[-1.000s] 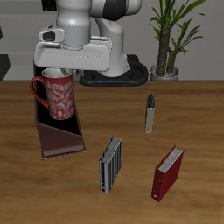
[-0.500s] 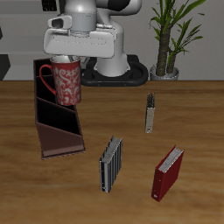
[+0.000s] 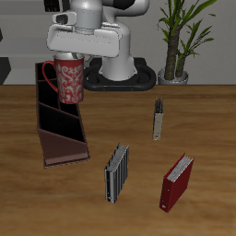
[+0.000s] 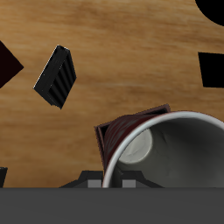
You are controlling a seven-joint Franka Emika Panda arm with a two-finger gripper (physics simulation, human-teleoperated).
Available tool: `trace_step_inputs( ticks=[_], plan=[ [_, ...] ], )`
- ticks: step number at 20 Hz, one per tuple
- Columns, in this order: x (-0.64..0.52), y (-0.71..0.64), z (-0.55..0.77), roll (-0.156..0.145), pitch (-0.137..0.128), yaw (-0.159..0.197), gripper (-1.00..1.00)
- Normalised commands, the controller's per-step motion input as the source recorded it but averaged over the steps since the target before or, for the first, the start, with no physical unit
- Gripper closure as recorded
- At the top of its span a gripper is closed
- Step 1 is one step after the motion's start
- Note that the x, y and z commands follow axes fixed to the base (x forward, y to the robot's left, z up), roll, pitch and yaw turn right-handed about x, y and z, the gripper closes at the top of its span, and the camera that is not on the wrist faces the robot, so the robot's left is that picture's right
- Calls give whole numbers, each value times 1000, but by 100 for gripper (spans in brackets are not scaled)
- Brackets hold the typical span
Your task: Place the red mug into the right desk caddy's left compartment and place the red book into the right desk caddy's front compartment
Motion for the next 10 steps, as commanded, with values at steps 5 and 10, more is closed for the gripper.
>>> trace_step_inputs(
  ticks=[5,10],
  plan=[
    [-213,-113,-9,-16,-4,-61,100],
    [-61,-117,-22,-24,-10,-2,100]
  ],
)
